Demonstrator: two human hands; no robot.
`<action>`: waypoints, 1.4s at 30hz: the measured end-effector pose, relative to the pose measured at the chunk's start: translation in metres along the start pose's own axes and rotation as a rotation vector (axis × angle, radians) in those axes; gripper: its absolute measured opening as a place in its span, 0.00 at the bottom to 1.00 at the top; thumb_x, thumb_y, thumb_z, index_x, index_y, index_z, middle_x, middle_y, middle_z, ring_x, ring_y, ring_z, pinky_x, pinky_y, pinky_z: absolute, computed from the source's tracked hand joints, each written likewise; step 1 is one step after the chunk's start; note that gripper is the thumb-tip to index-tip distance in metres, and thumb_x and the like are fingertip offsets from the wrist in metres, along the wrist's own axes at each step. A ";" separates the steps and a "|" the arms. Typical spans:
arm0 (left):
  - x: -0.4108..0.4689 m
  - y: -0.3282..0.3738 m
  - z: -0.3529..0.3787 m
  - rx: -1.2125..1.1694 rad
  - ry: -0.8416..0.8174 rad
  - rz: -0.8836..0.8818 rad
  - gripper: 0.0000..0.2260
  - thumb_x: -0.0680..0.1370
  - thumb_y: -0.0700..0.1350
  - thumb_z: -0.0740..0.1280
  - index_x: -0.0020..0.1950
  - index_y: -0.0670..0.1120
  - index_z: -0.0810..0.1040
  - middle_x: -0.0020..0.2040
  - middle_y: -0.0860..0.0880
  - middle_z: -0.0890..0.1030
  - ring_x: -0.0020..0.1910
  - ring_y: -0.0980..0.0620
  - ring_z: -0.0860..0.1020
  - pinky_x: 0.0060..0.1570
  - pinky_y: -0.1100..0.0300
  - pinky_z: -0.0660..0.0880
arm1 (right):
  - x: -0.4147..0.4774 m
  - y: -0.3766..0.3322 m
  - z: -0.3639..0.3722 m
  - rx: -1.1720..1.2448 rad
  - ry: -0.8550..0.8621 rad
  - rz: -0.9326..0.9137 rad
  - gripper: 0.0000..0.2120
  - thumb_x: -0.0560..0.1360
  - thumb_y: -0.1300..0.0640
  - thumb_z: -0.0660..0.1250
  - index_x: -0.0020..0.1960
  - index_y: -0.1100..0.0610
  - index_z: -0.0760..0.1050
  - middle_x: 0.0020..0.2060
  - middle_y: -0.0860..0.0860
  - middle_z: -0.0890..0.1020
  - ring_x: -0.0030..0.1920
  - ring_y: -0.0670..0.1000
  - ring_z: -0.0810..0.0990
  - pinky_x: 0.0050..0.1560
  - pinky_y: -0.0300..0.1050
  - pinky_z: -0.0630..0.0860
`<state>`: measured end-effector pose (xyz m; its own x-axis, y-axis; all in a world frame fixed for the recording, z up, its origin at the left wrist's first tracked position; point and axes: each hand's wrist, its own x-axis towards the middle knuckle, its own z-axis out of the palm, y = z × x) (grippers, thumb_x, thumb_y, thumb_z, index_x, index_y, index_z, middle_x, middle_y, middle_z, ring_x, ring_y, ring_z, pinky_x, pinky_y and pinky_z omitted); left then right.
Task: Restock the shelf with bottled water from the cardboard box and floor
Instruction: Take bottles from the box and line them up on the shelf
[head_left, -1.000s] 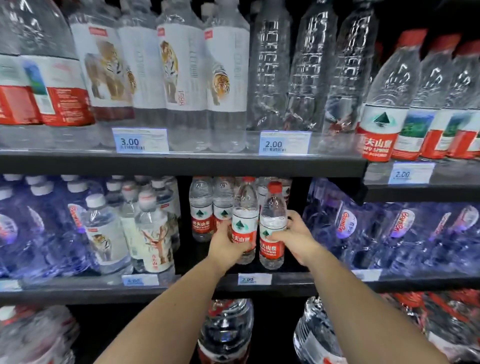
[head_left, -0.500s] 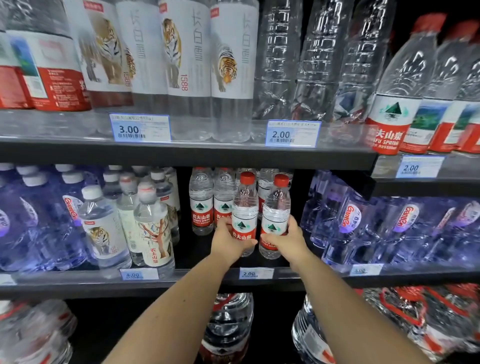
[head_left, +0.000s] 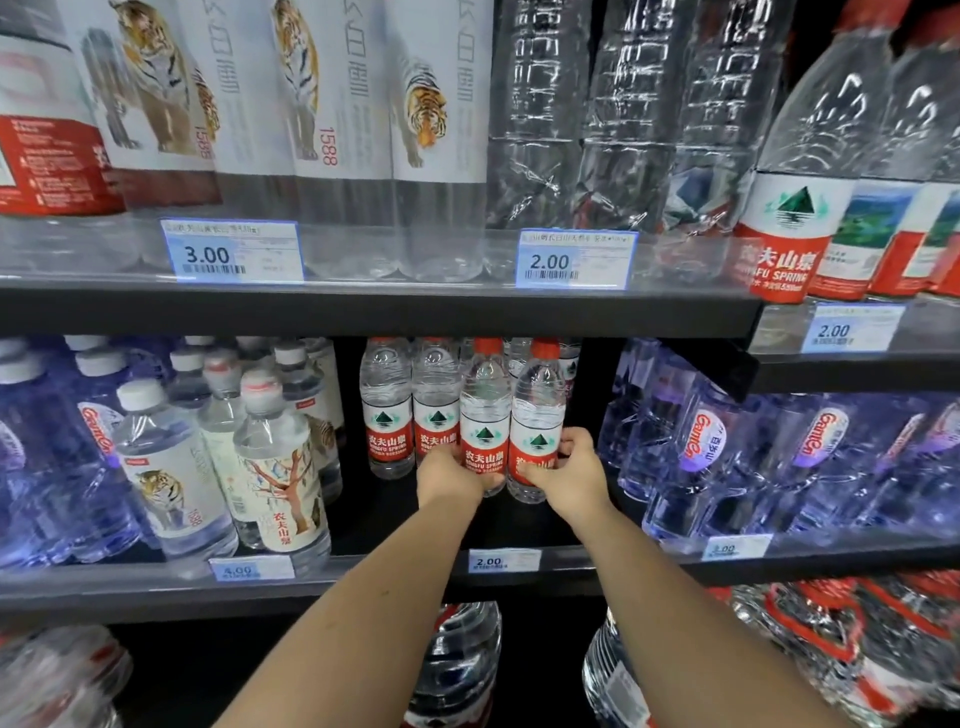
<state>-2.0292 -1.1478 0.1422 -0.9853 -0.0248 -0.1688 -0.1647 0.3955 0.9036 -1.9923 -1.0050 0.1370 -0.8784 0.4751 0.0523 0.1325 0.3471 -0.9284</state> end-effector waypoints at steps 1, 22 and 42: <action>0.002 0.000 0.002 0.001 0.005 -0.002 0.29 0.67 0.42 0.79 0.65 0.42 0.74 0.60 0.46 0.80 0.60 0.47 0.78 0.60 0.53 0.73 | 0.003 0.002 0.000 0.004 0.008 0.000 0.29 0.67 0.59 0.78 0.62 0.55 0.66 0.51 0.47 0.75 0.50 0.47 0.77 0.43 0.35 0.71; 0.025 -0.006 -0.010 0.234 0.068 0.003 0.17 0.69 0.58 0.75 0.34 0.46 0.76 0.30 0.51 0.77 0.34 0.48 0.80 0.34 0.60 0.72 | 0.037 0.006 0.011 -0.103 0.071 0.012 0.28 0.69 0.55 0.77 0.65 0.56 0.70 0.57 0.53 0.78 0.55 0.53 0.80 0.56 0.52 0.78; -0.061 0.002 -0.072 0.580 0.017 0.498 0.09 0.73 0.42 0.66 0.53 0.50 0.79 0.52 0.49 0.78 0.52 0.48 0.77 0.53 0.52 0.76 | -0.078 -0.043 -0.007 -0.514 -0.079 -0.260 0.13 0.70 0.54 0.73 0.53 0.49 0.77 0.54 0.49 0.80 0.58 0.53 0.74 0.57 0.50 0.74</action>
<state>-1.9725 -1.2118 0.1825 -0.9384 0.2706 0.2150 0.3445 0.7825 0.5187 -1.9268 -1.0517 0.1757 -0.9409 0.2669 0.2086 0.0966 0.8016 -0.5900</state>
